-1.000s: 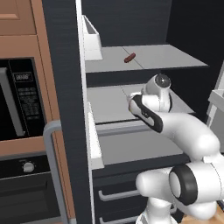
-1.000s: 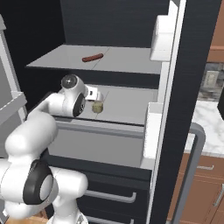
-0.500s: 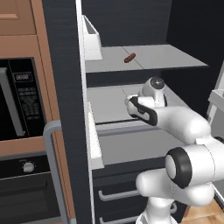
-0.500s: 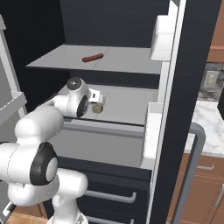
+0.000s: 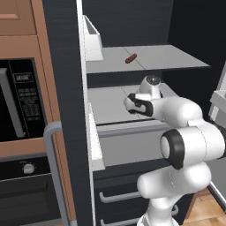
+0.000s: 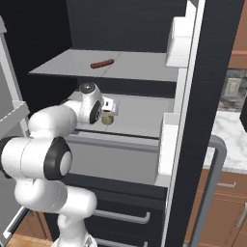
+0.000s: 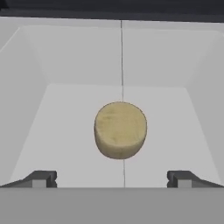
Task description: Retrieve the sausage and cheese from the fridge and place them on the cutting board on the counter.
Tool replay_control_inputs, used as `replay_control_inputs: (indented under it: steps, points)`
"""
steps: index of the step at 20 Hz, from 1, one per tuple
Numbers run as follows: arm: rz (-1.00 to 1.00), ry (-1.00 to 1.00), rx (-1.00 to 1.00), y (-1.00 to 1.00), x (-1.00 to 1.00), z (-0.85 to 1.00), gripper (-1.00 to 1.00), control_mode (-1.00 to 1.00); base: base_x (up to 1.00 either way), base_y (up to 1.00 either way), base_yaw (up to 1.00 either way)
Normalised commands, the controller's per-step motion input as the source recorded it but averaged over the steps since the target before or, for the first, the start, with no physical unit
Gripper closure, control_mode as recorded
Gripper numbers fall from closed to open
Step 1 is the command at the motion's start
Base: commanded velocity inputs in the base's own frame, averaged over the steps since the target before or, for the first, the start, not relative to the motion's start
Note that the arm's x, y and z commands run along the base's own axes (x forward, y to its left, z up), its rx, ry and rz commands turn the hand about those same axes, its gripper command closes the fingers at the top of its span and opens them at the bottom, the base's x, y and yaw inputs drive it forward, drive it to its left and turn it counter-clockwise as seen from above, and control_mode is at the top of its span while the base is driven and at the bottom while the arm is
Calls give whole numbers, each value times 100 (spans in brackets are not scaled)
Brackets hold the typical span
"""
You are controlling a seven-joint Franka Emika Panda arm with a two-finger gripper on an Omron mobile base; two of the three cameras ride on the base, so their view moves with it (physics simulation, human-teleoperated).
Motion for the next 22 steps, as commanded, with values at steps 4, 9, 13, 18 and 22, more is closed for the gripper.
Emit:
replay_control_inputs:
  steps: [4, 9, 13, 18, 22]
  points:
    - [0, 8, 0, 0, 17, -26, -100, -100, 0, 0, 0]
    - [0, 6, 0, -3, 23, -16, -100, -100, 0, 0, 0]
    - [0, 6, 0, -3, 16, -23, -100, -100, 0, 0, 0]
    - [0, 4, 0, -5, 24, -16, -100, -100, 0, 0, 0]
    - [0, 1, 0, -1, 20, -10, -100, -100, 0, 0, 0]
